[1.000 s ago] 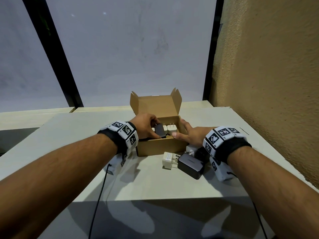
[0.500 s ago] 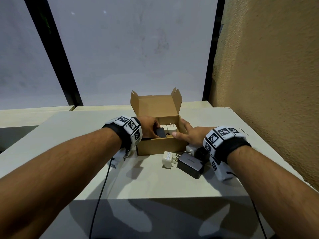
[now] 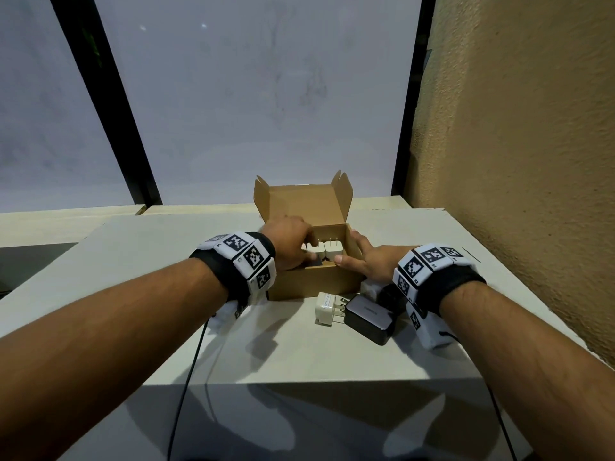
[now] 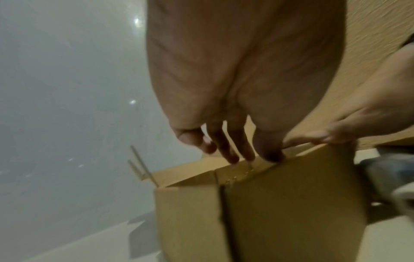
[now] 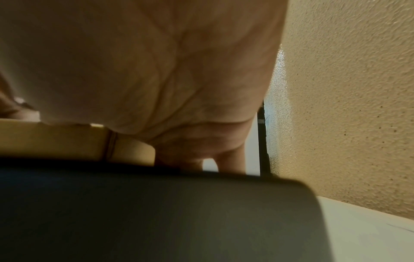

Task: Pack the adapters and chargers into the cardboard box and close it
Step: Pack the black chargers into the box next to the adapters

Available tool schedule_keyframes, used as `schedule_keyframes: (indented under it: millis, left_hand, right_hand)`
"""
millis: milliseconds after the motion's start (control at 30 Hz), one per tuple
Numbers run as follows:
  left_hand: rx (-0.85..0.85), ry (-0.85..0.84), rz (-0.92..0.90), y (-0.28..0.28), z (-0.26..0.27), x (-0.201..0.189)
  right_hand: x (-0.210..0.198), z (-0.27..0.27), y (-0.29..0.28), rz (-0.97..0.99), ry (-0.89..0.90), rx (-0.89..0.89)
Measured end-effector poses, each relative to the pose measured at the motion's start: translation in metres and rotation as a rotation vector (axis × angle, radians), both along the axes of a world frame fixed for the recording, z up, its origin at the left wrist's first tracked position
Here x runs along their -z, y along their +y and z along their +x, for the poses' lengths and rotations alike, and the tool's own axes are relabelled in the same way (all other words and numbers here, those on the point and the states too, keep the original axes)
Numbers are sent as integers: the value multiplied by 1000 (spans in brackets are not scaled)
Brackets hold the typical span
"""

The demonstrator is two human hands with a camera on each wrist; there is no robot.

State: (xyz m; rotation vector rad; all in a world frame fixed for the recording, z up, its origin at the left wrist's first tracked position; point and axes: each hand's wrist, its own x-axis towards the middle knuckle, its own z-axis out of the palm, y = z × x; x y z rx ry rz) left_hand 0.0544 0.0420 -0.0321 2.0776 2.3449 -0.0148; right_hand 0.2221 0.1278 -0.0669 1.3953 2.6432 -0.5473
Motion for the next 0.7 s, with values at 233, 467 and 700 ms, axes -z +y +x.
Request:
schedule_keyframes:
  millis: [233, 467, 700]
  left_hand:
    - [217, -289, 204, -55, 70, 3]
    - [120, -39, 60, -64, 104, 36]
    - [202, 31, 147, -75, 102, 43]
  right_hand:
    - [-7, 5, -13, 13, 96, 55]
    - [-10, 4, -18, 7, 30, 13]
    - [-5, 4, -11, 42, 25, -13]
